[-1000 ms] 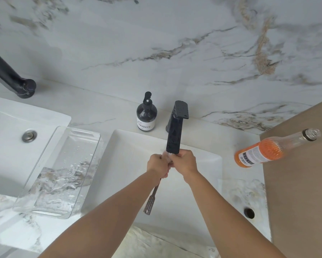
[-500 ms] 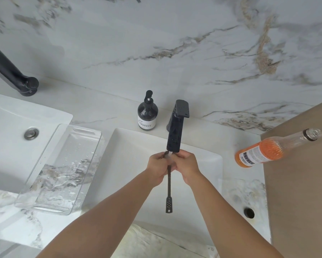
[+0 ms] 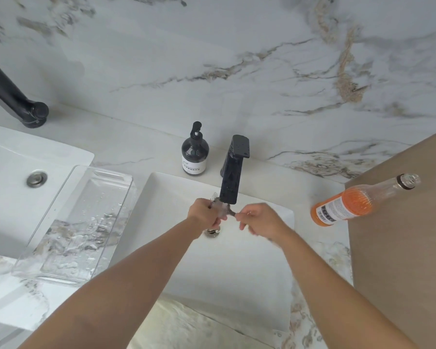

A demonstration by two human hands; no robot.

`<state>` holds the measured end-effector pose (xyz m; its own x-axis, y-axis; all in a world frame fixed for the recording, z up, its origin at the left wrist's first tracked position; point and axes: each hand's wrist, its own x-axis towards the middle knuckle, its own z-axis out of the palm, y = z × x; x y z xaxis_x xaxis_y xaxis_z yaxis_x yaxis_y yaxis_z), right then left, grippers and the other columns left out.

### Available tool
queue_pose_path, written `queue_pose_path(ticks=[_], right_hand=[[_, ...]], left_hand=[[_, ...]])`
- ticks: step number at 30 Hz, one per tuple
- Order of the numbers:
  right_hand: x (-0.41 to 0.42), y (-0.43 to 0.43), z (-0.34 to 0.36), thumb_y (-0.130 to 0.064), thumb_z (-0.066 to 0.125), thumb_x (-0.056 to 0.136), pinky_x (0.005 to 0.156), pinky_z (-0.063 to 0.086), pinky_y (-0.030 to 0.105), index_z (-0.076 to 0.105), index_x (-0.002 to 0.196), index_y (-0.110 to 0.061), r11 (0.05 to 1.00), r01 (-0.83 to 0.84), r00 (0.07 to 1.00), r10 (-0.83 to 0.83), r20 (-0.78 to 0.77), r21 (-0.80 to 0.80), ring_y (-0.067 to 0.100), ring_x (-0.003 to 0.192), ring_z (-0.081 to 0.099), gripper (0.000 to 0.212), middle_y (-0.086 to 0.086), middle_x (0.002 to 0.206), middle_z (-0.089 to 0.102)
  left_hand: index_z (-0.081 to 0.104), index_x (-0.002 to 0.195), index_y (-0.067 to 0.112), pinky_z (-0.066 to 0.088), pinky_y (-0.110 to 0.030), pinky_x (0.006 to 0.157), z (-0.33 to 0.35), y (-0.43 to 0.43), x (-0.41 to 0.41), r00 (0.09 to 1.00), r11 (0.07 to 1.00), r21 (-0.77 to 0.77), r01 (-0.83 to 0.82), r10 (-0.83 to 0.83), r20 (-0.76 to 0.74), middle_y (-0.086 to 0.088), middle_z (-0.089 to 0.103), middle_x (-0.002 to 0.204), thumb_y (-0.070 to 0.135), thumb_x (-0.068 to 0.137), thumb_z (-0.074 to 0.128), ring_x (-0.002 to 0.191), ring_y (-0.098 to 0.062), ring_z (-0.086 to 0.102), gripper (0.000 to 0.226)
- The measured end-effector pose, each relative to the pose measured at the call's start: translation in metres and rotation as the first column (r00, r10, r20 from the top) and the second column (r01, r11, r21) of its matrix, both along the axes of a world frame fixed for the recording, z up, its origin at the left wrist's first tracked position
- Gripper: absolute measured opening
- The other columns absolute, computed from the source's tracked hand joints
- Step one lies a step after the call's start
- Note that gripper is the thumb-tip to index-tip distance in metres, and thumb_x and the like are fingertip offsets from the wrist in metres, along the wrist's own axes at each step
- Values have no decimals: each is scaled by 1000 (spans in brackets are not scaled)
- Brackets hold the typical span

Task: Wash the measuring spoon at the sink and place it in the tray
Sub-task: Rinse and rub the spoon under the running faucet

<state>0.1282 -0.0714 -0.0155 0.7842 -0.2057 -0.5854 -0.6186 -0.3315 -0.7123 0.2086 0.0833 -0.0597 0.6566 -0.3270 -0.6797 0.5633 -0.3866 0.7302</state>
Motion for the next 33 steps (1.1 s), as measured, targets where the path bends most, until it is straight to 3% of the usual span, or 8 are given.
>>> queue_pose_path(ticks=[6, 9, 12, 15, 17, 20, 25, 33], right_hand=[[31, -23, 21, -40, 72, 84, 58, 48, 27, 73, 75, -23, 801, -397, 909, 409, -74, -448, 12, 56, 60, 19, -6, 63, 70], [13, -2, 7, -43, 69, 86, 69, 49, 32, 74, 82, -24, 786, -200, 959, 279, 48, -585, 19, 71, 64, 21, -5, 77, 73], [-17, 44, -17, -31, 69, 88, 94, 42, 44, 75, 97, -19, 607, 221, 919, 132, 371, -763, 30, 103, 54, 16, 4, 105, 66], [-30, 72, -31, -21, 68, 90, 102, 39, 42, 69, 113, -13, 649, 586, 769, -255, 586, -486, 29, 112, 48, 24, 10, 119, 62], [-21, 73, -28, -28, 64, 93, 101, 45, 38, 64, 121, -12, 697, 716, 670, -675, 310, -29, 25, 109, 56, 32, 8, 120, 66], [-7, 62, -20, -20, 61, 95, 90, 55, 48, 72, 95, -9, 583, 728, 630, -776, -17, 361, 27, 91, 66, 15, 8, 96, 71], [5, 36, -13, -8, 62, 94, 69, 55, 32, 70, 80, -8, 705, 638, 740, -672, 7, 310, 22, 72, 60, 16, 7, 80, 70], [21, 30, -2, -9, 57, 95, 59, 53, 30, 66, 81, -9, 901, 410, 909, -416, 10, 142, 23, 68, 60, 16, 10, 86, 68]], left_hand=[[57, 81, 12, 19, -19, 37, 13, 15, 2, 923, 948, -59, 313, -319, -216, 1, 41, 60, 25, 102, 49, 39, -9, 28, 26], [49, 75, 16, 12, -18, 35, 14, 16, -1, 959, 988, -131, 85, -117, -259, 5, 27, 52, 16, 103, 41, 37, -8, 18, 29], [50, 75, 15, 14, -15, 33, 9, 0, -18, 923, 958, -139, -252, 195, -330, 4, 28, 45, 0, 99, 30, 33, -9, 19, 35], [51, 72, 15, 15, -17, 30, 8, -19, -38, 785, 856, -147, -495, 368, -499, 6, 33, 42, 1, 101, 34, 34, -9, 20, 37], [55, 79, 12, 19, -17, 28, 10, -24, -46, 794, 864, -168, -474, 338, -505, 4, 37, 46, 12, 104, 41, 30, -7, 25, 29], [60, 87, 9, 21, -19, 28, 13, -25, -50, 820, 867, -217, -448, 303, -485, 1, 40, 51, 11, 105, 40, 30, -7, 27, 27], [53, 80, 13, 20, -15, 35, 20, -1, -16, 975, 986, -141, 91, -117, -189, -1, 40, 56, 13, 104, 43, 35, -8, 28, 26], [55, 76, 11, 33, -18, 39, 36, 5, 14, 711, 686, 304, 661, -702, 35, -6, 68, 71, 16, 91, 51, 48, -19, 40, 16]])
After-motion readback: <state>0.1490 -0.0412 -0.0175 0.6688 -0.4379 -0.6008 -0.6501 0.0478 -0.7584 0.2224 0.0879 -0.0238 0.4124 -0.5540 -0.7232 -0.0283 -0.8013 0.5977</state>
